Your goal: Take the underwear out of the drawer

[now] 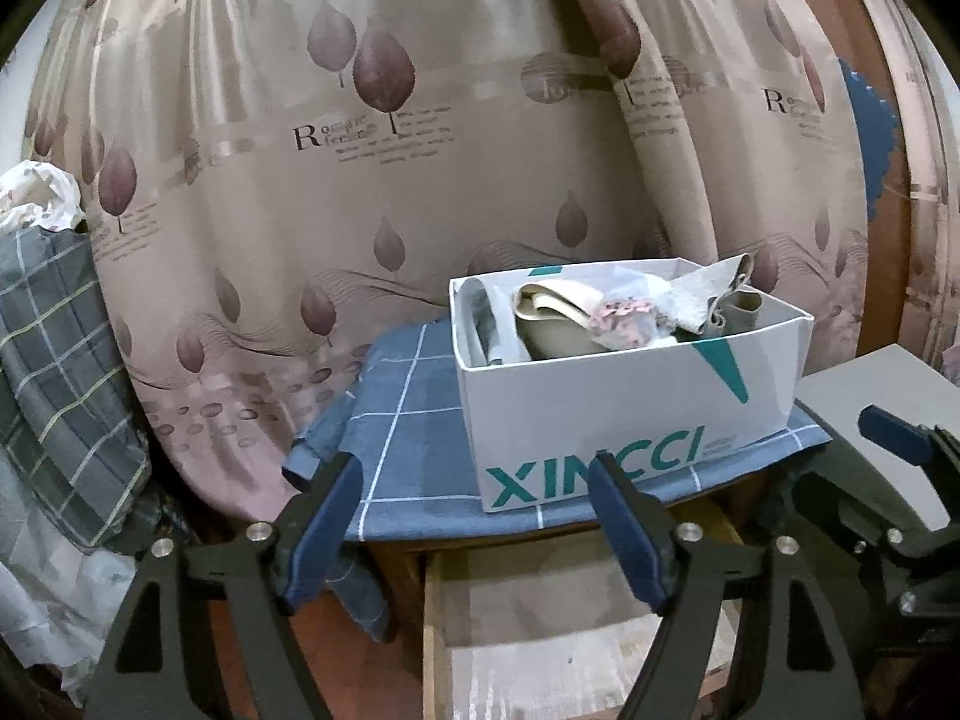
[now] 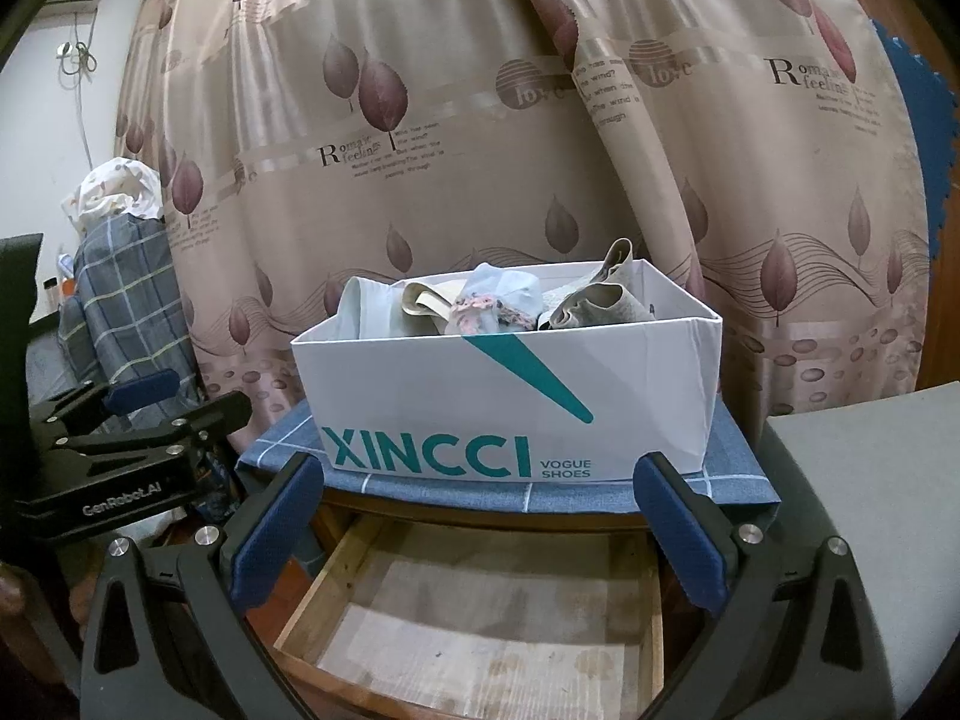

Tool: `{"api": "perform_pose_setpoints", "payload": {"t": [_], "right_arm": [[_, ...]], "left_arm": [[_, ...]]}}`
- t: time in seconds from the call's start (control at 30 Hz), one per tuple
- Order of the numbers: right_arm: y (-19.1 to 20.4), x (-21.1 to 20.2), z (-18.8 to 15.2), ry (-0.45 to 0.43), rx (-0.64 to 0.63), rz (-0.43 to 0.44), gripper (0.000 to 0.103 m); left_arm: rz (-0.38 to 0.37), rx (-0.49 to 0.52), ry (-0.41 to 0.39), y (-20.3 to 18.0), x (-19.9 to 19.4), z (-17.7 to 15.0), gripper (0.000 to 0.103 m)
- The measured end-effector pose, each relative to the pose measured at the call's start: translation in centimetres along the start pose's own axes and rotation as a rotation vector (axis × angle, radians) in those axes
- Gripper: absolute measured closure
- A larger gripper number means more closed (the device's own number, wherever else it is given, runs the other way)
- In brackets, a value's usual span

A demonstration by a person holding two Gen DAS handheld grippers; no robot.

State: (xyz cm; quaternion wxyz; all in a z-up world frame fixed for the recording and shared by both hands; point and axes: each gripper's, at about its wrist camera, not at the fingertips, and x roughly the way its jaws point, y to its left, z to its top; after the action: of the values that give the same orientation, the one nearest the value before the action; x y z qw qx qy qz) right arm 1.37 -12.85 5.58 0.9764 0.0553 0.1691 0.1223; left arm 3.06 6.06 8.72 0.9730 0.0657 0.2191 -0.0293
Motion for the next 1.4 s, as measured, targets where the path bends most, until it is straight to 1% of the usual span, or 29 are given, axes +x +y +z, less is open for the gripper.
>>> {"api": "perform_pose_setpoints", "payload": {"t": [0.13,0.27,0.37,0.43,0.53,0.6,0.67,0.77,0.8,0.9,1.03,1.17,1.4], "right_arm": [[0.0,0.0,0.0,0.002,0.001,0.001,0.000],[0.0,0.0,0.0,0.002,0.000,0.001,0.000],[0.0,0.0,0.0,0.002,0.001,-0.001,0.000],[0.0,0.0,-0.1,0.004,0.003,0.001,0.000],[0.0,0.0,-0.1,0.003,0.002,0.000,0.000],[0.0,0.1,-0.1,0.003,0.001,0.001,0.000],[0.0,0.0,-0.1,0.003,0.001,0.001,0.000],[0.0,0.1,-0.1,0.003,0.000,0.000,0.000],[-0.1,0.1,0.0,0.003,0.000,0.001,0.000],[-0.1,0.1,0.0,0.004,0.002,0.001,0.000],[-0.1,0.1,-0.1,0.004,0.002,0.001,0.000],[-0.1,0.1,-0.1,0.006,0.002,0.002,0.000],[0.0,0.0,-0.1,0.005,0.003,0.000,0.000]], "left_arm": [[-0.033,-0.005,0.033,-0.1,0.0,0.3,0.023],[-0.081,-0.004,0.016,-0.3,-0.8,0.6,0.023],[-0.093,-0.019,0.015,-0.4,-1.0,0.8,0.023],[-0.079,-0.035,0.008,-0.3,-1.1,0.8,0.023],[-0.069,-0.060,-0.030,-0.2,-1.7,0.9,0.023],[-0.034,-0.070,-0.068,-0.2,-2.2,0.8,0.023],[-0.013,-0.065,-0.082,-0.3,-2.4,0.8,0.023],[0.059,-0.026,-0.090,-0.9,-2.5,0.7,0.023],[0.061,-0.021,-0.092,-1.0,-2.5,0.6,0.023],[0.048,-0.006,-0.076,-1.1,-2.4,0.4,0.023],[-0.035,-0.017,-0.044,-0.9,-2.0,-0.2,0.023],[-0.071,-0.018,0.006,-1.1,-1.2,-0.4,0.023],[-0.092,-0.030,0.062,-1.0,-0.1,-0.9,0.023]]}}
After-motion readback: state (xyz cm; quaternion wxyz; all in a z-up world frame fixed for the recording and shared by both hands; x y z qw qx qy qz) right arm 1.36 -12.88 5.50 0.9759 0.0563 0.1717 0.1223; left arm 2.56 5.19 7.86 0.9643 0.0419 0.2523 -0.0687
